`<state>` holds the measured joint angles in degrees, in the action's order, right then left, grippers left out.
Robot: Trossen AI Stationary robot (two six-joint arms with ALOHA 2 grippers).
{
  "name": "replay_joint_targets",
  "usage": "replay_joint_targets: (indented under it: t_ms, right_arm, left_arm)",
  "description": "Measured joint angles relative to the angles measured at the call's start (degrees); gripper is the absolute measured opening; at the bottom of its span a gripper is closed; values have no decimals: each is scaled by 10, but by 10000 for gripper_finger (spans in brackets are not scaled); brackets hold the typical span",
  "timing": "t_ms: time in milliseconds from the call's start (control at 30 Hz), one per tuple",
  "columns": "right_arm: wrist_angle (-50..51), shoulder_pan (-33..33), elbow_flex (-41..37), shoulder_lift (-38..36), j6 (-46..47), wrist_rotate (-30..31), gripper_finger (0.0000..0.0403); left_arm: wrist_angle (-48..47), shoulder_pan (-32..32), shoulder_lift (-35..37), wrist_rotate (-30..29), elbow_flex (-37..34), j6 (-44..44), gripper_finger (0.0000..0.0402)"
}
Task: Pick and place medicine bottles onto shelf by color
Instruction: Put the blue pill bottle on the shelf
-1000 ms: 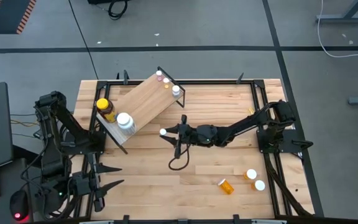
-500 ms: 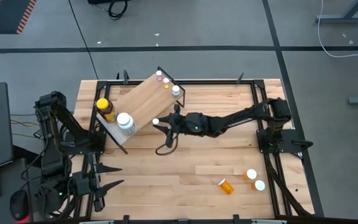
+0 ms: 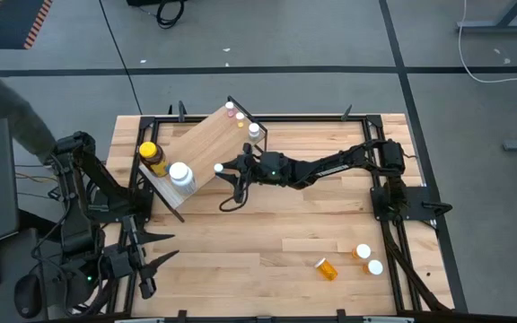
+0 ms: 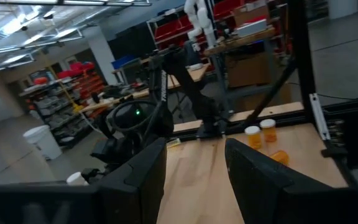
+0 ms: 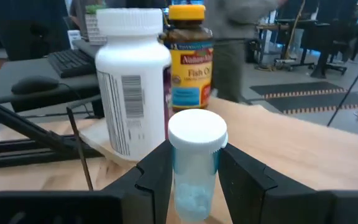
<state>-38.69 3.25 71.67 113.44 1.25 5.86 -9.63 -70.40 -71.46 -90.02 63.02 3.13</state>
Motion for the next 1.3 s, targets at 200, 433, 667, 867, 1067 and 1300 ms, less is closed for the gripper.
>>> replay_joint_targets:
  t_ms: [200,433,667,867,1067,1300]
  right_arm:
    - [11,14,37,13,-8,-26,130]
    - [54,22,84,39,-10,-50,130]
    - [67,22,103,58,-10,-56,130]
    - [71,18,103,58,-10,-56,130]
    - [75,17,103,58,-11,-56,130]
    - [75,17,103,58,-12,-56,130]
  left_arm:
    - [0,26,0,0,0,-13,172]
    - [0,55,0,0,0,-15,172]
    - [0,61,1,0,0,-10,172]
    - [0,59,1,0,0,-9,172]
    - [0,59,1,1,0,-9,172]
    - [0,59,1,1,0,-13,172]
